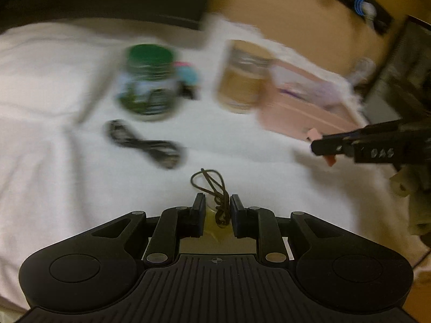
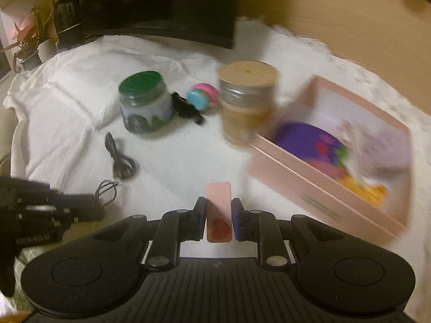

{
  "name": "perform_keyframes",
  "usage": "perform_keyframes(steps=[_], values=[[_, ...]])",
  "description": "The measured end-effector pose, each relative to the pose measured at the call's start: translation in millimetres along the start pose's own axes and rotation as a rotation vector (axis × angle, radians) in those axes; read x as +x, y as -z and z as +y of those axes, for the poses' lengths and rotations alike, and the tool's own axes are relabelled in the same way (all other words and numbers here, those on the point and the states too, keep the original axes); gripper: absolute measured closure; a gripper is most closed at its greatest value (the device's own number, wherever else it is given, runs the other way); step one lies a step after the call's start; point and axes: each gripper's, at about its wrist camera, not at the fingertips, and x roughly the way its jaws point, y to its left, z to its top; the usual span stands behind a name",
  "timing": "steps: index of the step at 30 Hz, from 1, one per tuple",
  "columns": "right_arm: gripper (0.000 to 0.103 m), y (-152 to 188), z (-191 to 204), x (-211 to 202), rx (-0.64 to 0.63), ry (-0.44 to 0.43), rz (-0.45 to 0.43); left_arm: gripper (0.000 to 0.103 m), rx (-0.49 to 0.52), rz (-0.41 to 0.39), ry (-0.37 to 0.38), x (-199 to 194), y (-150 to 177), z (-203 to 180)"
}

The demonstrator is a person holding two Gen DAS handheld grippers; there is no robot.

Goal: Organize soft objects
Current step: 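Drop the heart clip into the pink box with the right tool while the left tool holds the cable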

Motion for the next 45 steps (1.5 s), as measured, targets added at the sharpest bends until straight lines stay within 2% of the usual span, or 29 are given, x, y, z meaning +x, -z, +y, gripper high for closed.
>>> perform_keyframes(steps=[5, 10, 14, 18, 20, 24, 27, 28, 30, 31, 32, 34, 35, 38, 42, 45], values=[[0.084, 33.3, -41.2, -34.5, 0.055, 0.061, -0.001, 0.081, 0.058, -0.015, 0.138, 6.1, -23.8, -51.8], [0.084, 40.3, -80.7, -72.3, 0.115, 0.111, -0.104, 0.081, 0.148, -0.094, 0.206, 11.7, -68.3, -97.7], [0.084, 24.7, -106.0, -100.0, 0.144, 0.126, -0.220, 0.081, 0.181, -0.136, 0.259, 20.2, -118.3, -117.5], [0.084, -1.2, -121.1, -110.3, 0.140, 0.152, -0.306, 0.081, 0.276, -0.175, 0.262, 34.1, -172.7, -139.1], [0.083, -14.9, -127.4, -111.9, 0.138, 0.161, -0.339, 0.080, 0.285, -0.182, 0.270, 38.5, -196.0, -146.6], [0.083, -36.3, -132.7, -106.1, 0.113, 0.170, -0.368, 0.080, 0.327, -0.181, 0.282, 53.8, -235.4, -157.4], [0.083, -49.1, -133.8, -87.7, 0.103, 0.186, -0.354, 0.080, 0.332, -0.166, 0.267, 83.7, -256.5, -160.9], [0.083, -50.7, -135.1, -83.1, 0.105, 0.195, -0.338, 0.080, 0.308, -0.145, 0.270, 97.0, -260.3, -158.0], [0.080, -51.9, -141.4, -64.3, 0.127, 0.182, -0.277, 0.080, 0.245, -0.033, 0.253, 139.5, -259.9, -149.5], [0.072, -50.3, -146.0, -55.2, 0.147, 0.164, -0.245, 0.079, 0.242, 0.020, 0.219, 158.4, -254.8, -147.1], [0.065, -46.2, -149.1, -48.3, 0.170, 0.150, -0.218, 0.079, 0.262, 0.061, 0.154, 176.0, -245.2, -146.5], [0.059, -32.1, -149.5, -41.1, 0.190, 0.134, -0.190, 0.079, 0.316, 0.085, 0.042, 194.4, -224.2, -146.7], [0.058, -26.1, -147.6, -38.7, 0.184, 0.136, -0.178, 0.079, 0.319, 0.089, 0.015, 198.1, -216.2, -145.2], [0.056, -9.0, -142.2, -32.9, 0.167, 0.165, -0.143, 0.079, 0.221, 0.056, 0.032, 188.5, -208.4, -134.7], [0.054, 2.3, -142.5, -30.9, 0.206, 0.151, -0.122, 0.079, 0.133, -0.079, 0.038, 146.1, -203.5, -117.1], [0.047, 6.8, -137.9, -32.5, 0.216, 0.141, -0.127, 0.079, 0.084, -0.156, 0.032, 107.3, -188.6, -102.2]])
